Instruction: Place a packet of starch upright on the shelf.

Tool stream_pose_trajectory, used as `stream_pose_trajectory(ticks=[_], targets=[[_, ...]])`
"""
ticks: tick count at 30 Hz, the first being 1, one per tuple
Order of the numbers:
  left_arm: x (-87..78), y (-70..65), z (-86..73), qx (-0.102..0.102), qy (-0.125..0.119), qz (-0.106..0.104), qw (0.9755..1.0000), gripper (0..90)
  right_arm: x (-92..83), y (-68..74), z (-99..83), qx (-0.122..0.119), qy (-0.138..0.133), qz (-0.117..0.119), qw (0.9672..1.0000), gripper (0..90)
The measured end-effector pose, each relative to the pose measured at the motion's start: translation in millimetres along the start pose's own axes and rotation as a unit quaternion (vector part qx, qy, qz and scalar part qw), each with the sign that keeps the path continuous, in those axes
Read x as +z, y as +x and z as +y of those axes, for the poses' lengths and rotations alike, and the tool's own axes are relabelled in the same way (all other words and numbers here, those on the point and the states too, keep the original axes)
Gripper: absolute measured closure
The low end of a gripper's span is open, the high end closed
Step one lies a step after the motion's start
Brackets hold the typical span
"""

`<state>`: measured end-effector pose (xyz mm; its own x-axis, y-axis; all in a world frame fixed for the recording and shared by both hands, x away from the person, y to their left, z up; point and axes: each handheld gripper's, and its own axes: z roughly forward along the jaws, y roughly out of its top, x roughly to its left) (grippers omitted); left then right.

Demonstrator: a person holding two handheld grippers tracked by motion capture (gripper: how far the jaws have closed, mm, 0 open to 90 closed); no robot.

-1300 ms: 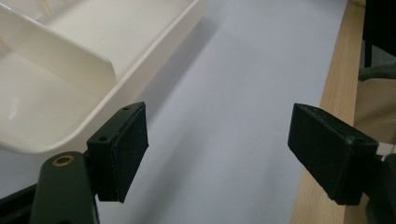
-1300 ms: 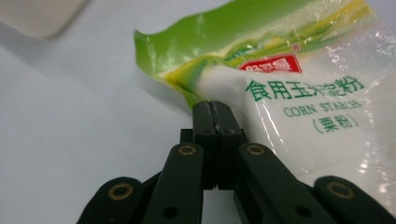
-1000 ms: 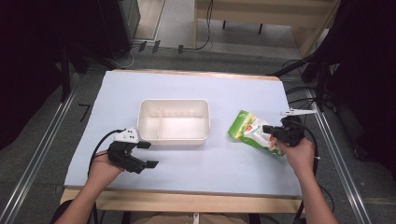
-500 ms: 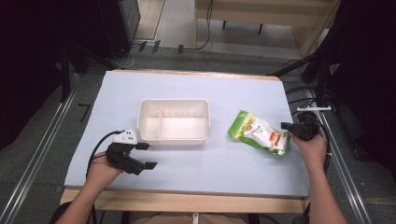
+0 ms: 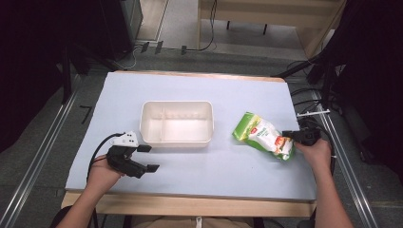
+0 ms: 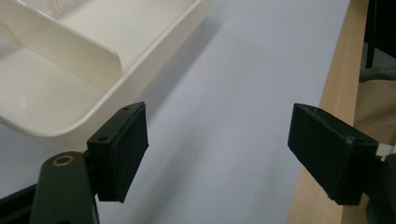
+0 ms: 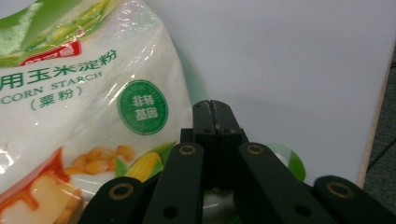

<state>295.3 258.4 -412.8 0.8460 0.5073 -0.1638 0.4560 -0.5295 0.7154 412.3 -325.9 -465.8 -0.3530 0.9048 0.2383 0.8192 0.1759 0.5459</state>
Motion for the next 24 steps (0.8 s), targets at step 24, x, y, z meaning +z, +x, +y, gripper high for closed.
stream_pose_trajectory(ticks=[24], targets=[[6.9,4.0,9.6,0.008,-0.006,-0.008,0.9999,20.9,-25.7,33.6,-36.9,-0.025,0.011,0.009,0.9996,90.0]])
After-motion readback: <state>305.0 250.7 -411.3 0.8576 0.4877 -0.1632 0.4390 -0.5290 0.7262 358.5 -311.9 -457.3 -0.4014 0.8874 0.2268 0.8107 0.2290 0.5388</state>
